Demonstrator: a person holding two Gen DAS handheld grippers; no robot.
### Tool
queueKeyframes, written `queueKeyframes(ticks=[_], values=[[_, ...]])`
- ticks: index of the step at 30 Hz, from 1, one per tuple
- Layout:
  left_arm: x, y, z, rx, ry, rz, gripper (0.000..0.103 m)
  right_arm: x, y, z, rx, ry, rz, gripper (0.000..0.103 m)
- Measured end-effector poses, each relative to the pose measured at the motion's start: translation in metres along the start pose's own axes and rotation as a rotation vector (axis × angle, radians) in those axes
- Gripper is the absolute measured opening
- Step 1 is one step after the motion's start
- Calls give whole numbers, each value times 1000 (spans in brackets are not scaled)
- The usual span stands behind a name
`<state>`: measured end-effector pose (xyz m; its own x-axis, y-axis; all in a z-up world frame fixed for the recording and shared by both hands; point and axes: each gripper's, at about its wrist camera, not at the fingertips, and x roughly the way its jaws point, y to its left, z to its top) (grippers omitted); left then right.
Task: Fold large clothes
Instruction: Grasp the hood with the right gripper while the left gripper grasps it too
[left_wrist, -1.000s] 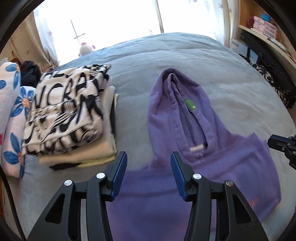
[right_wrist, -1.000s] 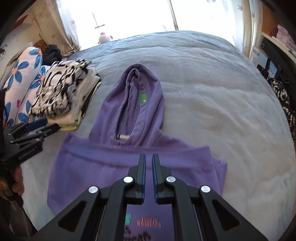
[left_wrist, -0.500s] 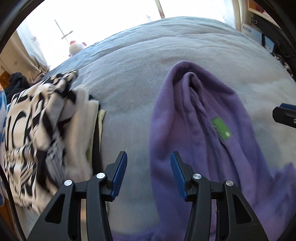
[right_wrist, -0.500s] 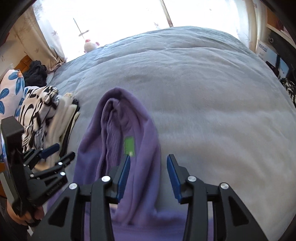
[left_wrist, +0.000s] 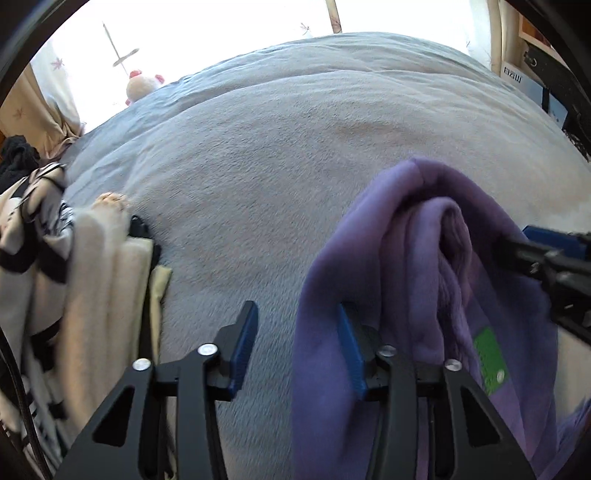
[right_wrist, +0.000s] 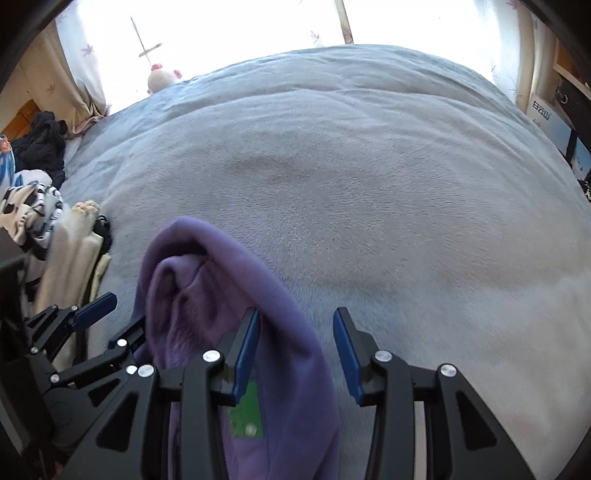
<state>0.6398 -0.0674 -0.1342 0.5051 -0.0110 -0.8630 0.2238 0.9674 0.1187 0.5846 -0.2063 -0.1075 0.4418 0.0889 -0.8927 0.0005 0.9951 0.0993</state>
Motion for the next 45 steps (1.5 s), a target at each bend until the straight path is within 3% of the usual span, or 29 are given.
queueKeyframes(ticks=[4, 10, 15, 21, 22, 23, 24, 27, 29, 33, 38, 45], values=[[-7, 7, 3, -46, 9, -134, 42, 14, -6, -4, 0, 11, -5, 38], [-16, 2, -4, 38, 16, -140, 42, 12, -15, -9, 14, -7, 67, 20], [-9, -5, -12, 57, 50, -162, 42, 11, -19, -10, 26, 2, 89, 19], [1, -7, -9, 44, 40, -88, 42, 15, -21, -6, 45, 22, 90, 19], [3, -2, -8, 28, 35, -81, 38, 14, -20, -6, 36, 16, 85, 18], [4, 4, -7, 6, 26, -80, 8, 14, -18, -7, 22, 9, 81, 15], [4, 11, -9, -14, 27, -113, 5, 13, -17, -8, 16, 8, 78, 9], [-9, 15, -13, 0, -29, -81, 3, 4, -17, -13, 0, -18, 81, 5], [-20, 18, -16, 3, -51, -65, 3, -10, -21, -16, 0, -41, 103, 5], [-59, 35, -23, -36, -86, -121, 3, -56, -32, -26, 7, -98, 169, 5], [-121, 47, -38, -7, -143, -156, 3, -125, -27, -52, -43, -156, 192, 5], [-232, 52, -102, 36, -208, -215, 3, -227, -14, -117, -121, -237, 243, 5]])
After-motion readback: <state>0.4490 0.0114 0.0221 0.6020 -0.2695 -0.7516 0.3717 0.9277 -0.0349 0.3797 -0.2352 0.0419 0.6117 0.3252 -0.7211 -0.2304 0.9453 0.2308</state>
